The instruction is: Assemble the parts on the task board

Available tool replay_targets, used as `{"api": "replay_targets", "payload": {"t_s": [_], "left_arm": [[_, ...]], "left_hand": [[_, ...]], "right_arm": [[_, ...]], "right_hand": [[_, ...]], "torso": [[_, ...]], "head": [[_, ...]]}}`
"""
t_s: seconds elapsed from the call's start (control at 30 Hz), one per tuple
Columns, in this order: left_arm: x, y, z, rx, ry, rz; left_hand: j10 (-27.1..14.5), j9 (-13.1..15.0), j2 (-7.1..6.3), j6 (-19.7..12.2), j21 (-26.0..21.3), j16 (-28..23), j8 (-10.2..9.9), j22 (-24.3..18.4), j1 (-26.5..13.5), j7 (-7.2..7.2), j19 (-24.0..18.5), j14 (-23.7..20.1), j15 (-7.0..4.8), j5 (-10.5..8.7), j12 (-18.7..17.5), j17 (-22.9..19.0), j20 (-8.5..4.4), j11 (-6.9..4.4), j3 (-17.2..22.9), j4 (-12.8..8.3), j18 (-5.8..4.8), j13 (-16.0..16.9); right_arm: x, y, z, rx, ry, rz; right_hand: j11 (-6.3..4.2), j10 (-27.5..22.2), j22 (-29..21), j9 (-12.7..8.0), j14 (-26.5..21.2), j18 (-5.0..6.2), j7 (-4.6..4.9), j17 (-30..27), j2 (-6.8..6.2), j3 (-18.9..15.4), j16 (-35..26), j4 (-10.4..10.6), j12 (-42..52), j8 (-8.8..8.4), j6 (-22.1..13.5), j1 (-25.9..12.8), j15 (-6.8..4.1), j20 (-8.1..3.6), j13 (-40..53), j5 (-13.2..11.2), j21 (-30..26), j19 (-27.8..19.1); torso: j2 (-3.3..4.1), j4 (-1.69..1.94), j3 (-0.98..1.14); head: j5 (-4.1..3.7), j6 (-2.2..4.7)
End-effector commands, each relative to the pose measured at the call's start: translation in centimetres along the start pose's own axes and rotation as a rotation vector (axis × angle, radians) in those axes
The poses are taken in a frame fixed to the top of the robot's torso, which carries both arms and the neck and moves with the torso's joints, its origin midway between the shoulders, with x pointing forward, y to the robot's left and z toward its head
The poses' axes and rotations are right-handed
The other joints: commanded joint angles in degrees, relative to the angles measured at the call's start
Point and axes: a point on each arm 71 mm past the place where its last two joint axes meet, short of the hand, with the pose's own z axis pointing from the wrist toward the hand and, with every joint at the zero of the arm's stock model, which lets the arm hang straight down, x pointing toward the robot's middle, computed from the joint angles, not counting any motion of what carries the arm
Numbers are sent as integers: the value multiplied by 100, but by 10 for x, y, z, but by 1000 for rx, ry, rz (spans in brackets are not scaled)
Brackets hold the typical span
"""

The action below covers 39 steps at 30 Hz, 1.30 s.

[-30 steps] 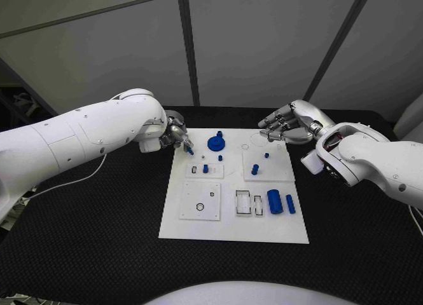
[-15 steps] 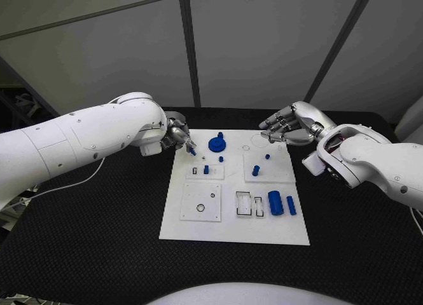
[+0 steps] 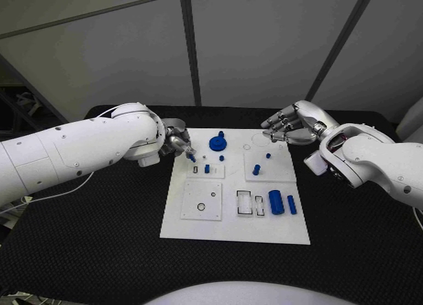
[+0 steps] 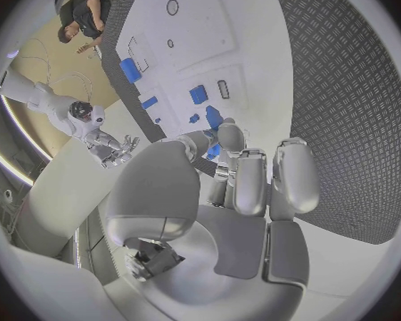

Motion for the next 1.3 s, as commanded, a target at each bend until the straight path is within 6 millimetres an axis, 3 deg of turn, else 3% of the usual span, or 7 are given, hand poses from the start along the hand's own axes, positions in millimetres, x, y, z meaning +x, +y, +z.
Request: {"api": "replay_targets", "payload": {"t_s": [0.03,0.77,1.3], "left_arm": [[-3,0,-4,2,-102,9],[25,2,-7,21,-134,27],[30,0,-4,30,-138,63]], "left_hand": [[110,15,-74,12,28,28,30,17,-8,-40,43,227,-33,29,37,5,-8,-50,460,-398,-87,18],[156,47,-132,29,51,30,51,45,-44,-51,62,228,-44,29,60,8,-18,-61,564,-399,-93,51],[163,54,-146,31,38,28,54,34,-59,-53,57,228,-45,26,59,6,-20,-62,585,-393,-90,51]], "right_arm": [[0,2,0,-12,0,-1],[-1,2,-1,-11,-1,-2],[-2,1,-1,-10,-2,-2]], "right_hand": [[24,-13,-7,0,42,65,3,5,17,10,-28,-6,-40,-14,10,-51,-7,-2,-9,35,-19,32],[24,-13,-7,0,42,65,3,5,17,10,-28,-6,-40,-14,10,-51,-7,-2,-9,35,-19,32],[22,-9,-10,0,44,65,1,7,16,15,-35,-15,-46,-16,10,-42,-9,-3,-15,37,-25,35]], "torso": [[-3,2,0],[8,-11,-7],[3,-13,-4]], "head": [[18,-2],[27,-1],[12,-16]]}}
